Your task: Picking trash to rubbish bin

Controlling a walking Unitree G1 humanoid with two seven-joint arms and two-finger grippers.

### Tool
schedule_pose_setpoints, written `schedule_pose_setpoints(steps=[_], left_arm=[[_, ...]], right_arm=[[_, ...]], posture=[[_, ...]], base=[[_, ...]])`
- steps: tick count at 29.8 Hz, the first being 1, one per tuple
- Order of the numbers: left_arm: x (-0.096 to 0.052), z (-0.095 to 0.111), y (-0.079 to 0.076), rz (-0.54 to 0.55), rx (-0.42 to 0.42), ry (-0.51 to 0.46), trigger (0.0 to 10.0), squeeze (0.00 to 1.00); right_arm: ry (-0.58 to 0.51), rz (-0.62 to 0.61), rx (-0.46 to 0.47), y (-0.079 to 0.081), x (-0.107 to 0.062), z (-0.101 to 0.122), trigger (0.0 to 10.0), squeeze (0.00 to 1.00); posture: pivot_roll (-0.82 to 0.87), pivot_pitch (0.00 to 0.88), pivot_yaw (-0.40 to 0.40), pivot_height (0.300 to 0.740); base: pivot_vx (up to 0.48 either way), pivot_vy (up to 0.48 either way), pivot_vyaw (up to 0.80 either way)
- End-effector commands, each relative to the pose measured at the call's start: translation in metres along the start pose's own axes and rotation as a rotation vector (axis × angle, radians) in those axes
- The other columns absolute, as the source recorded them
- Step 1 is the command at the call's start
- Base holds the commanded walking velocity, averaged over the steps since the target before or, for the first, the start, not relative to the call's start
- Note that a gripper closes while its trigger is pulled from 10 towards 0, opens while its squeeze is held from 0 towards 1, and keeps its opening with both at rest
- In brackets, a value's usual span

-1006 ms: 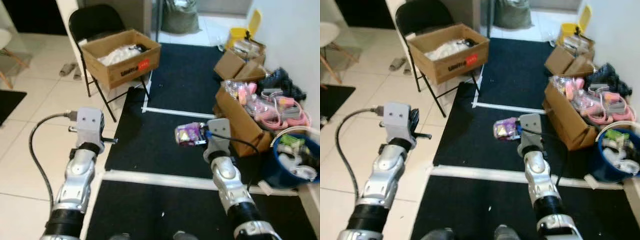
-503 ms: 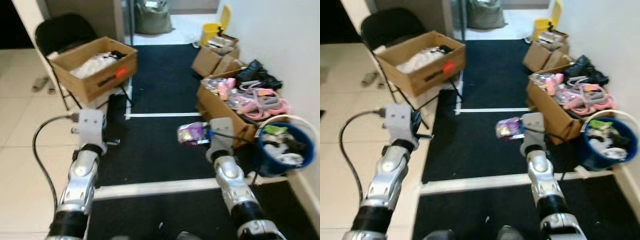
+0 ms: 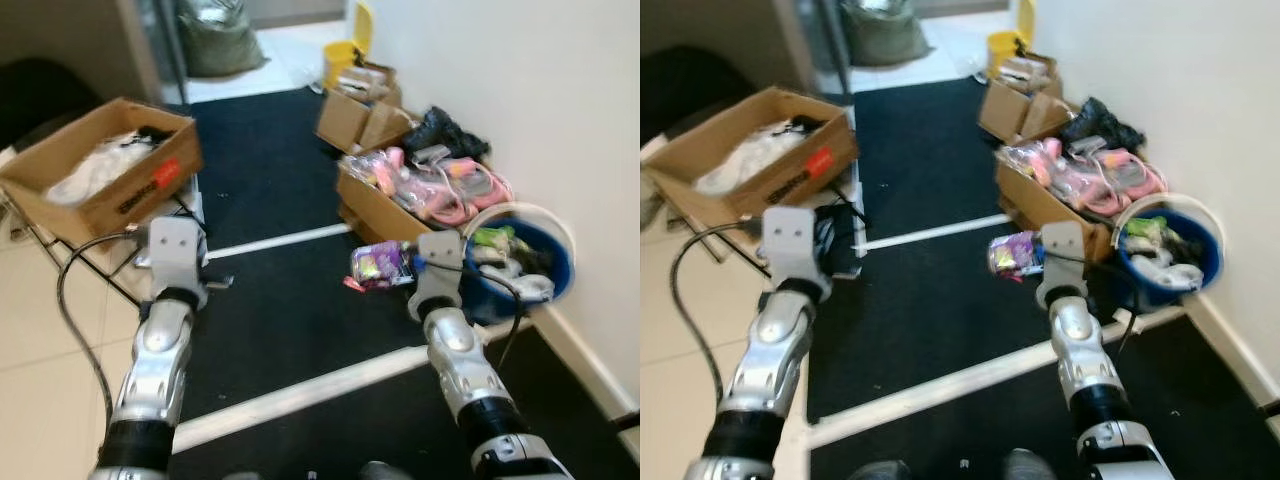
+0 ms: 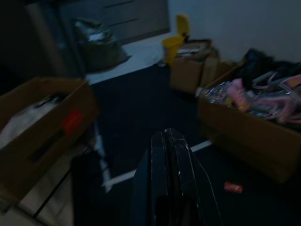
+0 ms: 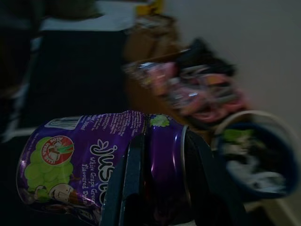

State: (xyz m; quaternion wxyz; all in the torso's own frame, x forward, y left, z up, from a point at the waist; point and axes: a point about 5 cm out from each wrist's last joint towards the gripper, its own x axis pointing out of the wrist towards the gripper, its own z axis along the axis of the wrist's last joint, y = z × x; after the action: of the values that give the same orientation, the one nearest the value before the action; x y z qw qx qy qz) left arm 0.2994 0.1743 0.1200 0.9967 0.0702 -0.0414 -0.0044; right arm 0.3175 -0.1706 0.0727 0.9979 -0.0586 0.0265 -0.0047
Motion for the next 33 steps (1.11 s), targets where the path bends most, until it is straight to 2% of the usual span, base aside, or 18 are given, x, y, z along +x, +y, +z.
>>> schedule_pose_setpoints(steps=[1, 7, 12, 33], left_arm=[[-0.0016, -0.0029, 0.0053, 0.013, 0.014, 0.012, 10.0, 0.00], [-0.0013, -0.0022, 0.0058, 0.014, 0.016, 0.010, 10.0, 0.00], [-0.0012, -0.0021, 0.0063, 0.010, 0.019, 0.011, 10.0, 0.00], [-0.0015, -0.0026, 0.0066, -0.013, 0.025, 0.022, 10.0, 0.00]], right_arm=[[0.014, 0.015, 0.012, 0.0075, -0.0012, -0.0029, 10.0, 0.00], [0.022, 0.007, 0.023, 0.0076, -0.0007, -0.0040, 10.0, 0.00], [0.027, 0.010, -0.037, 0.0086, -0.0010, -0.0065, 10.0, 0.00], [0.051, 0.004, 0.021, 0.0130, -0.0035, -0.0108, 10.0, 0.00]], posture=[[0.07, 0.025, 0.004, 0.740], [0.08, 0.025, 0.006, 0.740], [0.08, 0.028, 0.011, 0.740], [0.09, 0.038, 0.041, 0.740]], base=[[0.330, 0.000, -0.63], [0.331, 0.000, -0.62], [0.332, 0.000, 0.00], [0.332, 0.000, 0.00]])
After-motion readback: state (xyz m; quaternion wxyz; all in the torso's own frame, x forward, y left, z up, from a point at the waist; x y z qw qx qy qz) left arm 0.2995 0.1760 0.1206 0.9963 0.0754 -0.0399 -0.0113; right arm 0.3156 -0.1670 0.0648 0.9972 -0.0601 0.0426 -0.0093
